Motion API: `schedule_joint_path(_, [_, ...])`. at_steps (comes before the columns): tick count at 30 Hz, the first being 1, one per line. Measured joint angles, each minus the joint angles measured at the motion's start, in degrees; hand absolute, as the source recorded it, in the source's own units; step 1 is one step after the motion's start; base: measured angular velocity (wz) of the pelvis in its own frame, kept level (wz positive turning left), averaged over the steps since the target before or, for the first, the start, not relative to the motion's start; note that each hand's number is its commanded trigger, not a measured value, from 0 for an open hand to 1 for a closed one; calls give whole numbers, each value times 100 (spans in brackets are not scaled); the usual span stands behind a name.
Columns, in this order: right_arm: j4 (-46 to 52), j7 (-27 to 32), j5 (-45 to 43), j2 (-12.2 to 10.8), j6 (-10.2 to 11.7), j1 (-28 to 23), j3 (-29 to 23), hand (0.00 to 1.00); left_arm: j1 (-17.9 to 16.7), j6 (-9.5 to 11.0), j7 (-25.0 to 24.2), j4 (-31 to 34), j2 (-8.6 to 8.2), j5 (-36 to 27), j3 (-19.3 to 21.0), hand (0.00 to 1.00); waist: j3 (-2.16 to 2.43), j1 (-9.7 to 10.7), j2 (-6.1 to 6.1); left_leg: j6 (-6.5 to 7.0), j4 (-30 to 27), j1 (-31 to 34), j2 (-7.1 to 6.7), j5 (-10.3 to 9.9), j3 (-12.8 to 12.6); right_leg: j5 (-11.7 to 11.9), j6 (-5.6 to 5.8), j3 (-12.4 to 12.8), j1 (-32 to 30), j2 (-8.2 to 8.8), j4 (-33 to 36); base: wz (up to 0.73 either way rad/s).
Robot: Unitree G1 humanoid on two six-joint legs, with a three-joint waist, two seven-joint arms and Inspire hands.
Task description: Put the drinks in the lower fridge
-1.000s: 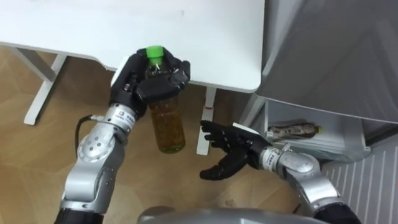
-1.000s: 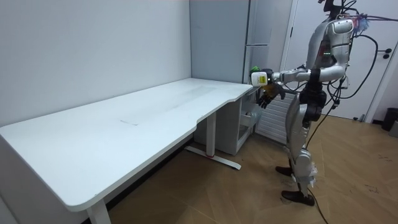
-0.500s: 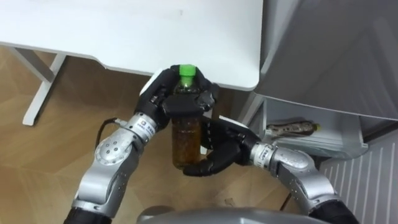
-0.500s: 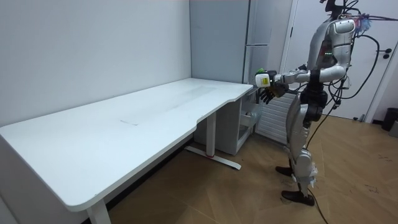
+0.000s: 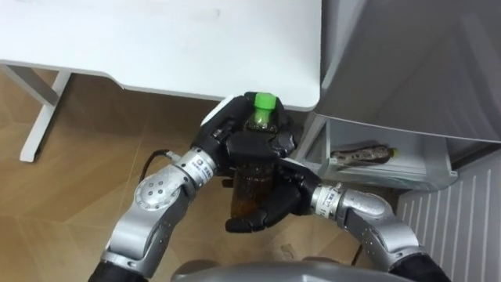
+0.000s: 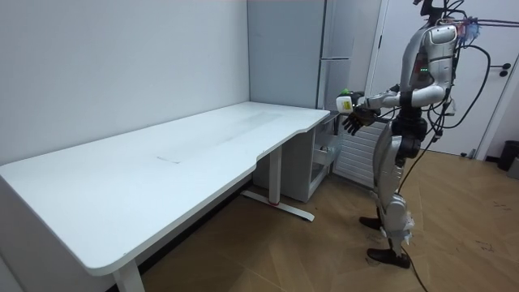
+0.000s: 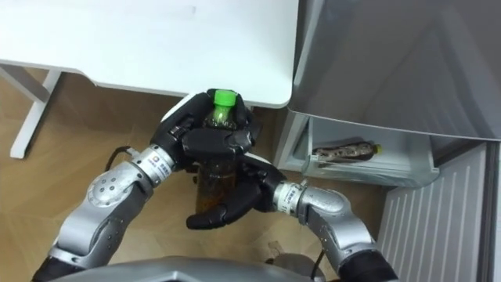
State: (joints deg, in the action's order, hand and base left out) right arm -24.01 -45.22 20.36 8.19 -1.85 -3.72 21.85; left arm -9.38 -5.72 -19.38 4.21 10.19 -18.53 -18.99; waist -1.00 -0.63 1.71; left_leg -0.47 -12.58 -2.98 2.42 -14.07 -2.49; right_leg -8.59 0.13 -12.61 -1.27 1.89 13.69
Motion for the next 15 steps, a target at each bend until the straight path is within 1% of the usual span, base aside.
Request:
schedule_joint_path(8, [0, -70, 10, 98, -28, 0, 88, 100, 1, 1, 1, -1, 46, 9, -36, 100, 0, 35, 1, 0, -23, 31, -1, 0, -65, 2, -4, 97, -115, -6, 58, -5])
schedule_joint_path(10, [0, -85, 10, 113, -31, 0, 112, 100, 1, 29, 0, -1, 73, 14, -42, 100, 0, 41, 2, 0, -21, 28, -2, 0, -65, 2, -4, 100, -116, -5, 64, -2])
schedule_joint_path(12, [0, -127, 20, 114, -36, 0, 102, 100, 1, 101, 0, -1, 82, 22, -44, 100, -2, 57, 6, 0, -21, 26, -2, 0, -63, 2, -3, 102, -114, -4, 73, 0])
schedule_joint_path(15, [0, -145, 158, 117, -34, -8, 102, 100, 1, 141, 27, -1, 64, -103, -11, 100, -14, 57, 25, 1, -20, 31, -3, 0, -64, 2, -3, 107, -114, -4, 80, 0])
